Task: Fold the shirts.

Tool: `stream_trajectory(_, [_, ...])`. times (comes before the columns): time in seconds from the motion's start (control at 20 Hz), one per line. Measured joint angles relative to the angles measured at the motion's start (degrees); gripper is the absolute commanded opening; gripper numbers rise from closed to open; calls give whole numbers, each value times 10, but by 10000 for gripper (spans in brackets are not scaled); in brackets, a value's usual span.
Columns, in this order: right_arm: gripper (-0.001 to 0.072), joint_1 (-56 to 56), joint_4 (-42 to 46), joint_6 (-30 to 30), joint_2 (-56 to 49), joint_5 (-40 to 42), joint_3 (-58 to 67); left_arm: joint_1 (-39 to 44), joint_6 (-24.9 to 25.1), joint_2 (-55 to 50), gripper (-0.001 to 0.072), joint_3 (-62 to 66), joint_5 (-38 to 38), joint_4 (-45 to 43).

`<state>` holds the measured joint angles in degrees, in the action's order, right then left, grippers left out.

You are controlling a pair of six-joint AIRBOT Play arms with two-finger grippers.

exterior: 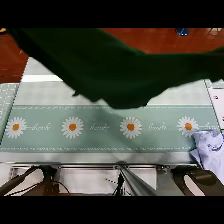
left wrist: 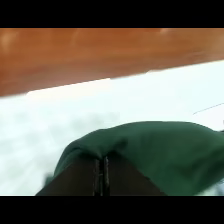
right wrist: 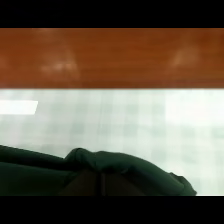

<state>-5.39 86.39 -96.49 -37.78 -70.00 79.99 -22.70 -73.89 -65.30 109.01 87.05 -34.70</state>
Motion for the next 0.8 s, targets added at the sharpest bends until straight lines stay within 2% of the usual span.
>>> stream_trajectory(0.2, [21, 0, -30, 16, -30, -37, 0, -1, -12, -13, 28, -22, 39, -66])
stream_trajectory(0.35, [21, 0, -50, 38, -88, -33, 0, 9, -16, -26, 29, -78, 48, -88])
stream_trajectory(0.5, [21, 0, -56, 56, -160, 35, 0, 33, -6, -42, 28, -155, 54, -97])
stream_trajectory(0.8, [22, 0, -62, 67, -322, 219, 0, 89, 54, -81, 28, -336, 55, -103])
